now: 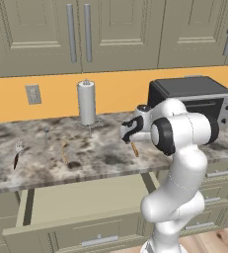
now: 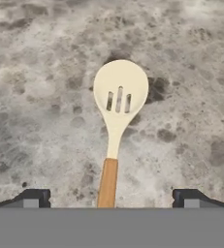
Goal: Organize the utensils by type. Pick up the wooden spoons from the counter and place them in the open cabinet. Then pick up the metallic utensils from the counter and place them in the open drawer.
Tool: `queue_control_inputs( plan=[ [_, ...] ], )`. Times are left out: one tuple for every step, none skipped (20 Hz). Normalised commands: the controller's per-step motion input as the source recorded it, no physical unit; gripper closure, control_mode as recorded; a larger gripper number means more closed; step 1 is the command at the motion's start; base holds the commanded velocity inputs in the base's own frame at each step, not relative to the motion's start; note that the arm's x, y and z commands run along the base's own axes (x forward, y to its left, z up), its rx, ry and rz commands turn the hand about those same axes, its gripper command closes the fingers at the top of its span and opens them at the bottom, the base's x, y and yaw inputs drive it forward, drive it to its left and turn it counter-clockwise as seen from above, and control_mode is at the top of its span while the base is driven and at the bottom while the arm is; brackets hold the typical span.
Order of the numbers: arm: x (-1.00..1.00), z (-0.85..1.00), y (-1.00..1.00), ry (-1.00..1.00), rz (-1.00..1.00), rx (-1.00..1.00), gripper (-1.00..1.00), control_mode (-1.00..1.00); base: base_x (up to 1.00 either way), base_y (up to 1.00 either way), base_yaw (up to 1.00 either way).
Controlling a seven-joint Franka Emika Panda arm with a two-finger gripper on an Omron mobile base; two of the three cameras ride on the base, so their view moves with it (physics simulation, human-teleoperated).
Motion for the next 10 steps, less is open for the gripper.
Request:
queue_control_inputs(
  plan=[
    [0.15,-0.44,0.00,0.05,0.00,0.00,-1.00,-1.00,0.00,0.00,0.00],
    [0.16,-0.44,0.00,0.05,0.00,0.00,-1.00,-1.00,0.00,0.00,0.00],
    [0.16,-0.43,0.00,0.05,0.00,0.00,-1.00,-1.00,0.00,0.00,0.00],
    [0.16,-0.42,0.00,0.05,0.00,0.00,-1.00,-1.00,0.00,0.00,0.00],
    [0.15,-0.42,0.00,0.05,0.00,0.00,-1.00,-1.00,0.00,0.00,0.00],
    [0.14,-0.42,0.03,0.05,0.00,-0.01,-1.00,-1.00,0.00,0.00,0.00],
    [0.15,-0.43,0.07,0.04,0.00,-0.01,-1.00,-1.00,0.00,0.00,0.00],
    [0.15,-0.44,0.05,0.04,0.00,-0.01,-1.00,-1.00,0.00,0.00,0.00],
    [0.13,-0.46,0.04,0.04,0.00,-0.01,-1.00,-1.00,0.00,0.00,0.00],
    [0.12,-0.46,0.01,0.04,0.00,0.00,-1.00,-1.00,0.00,0.00,0.00]
  ],
)
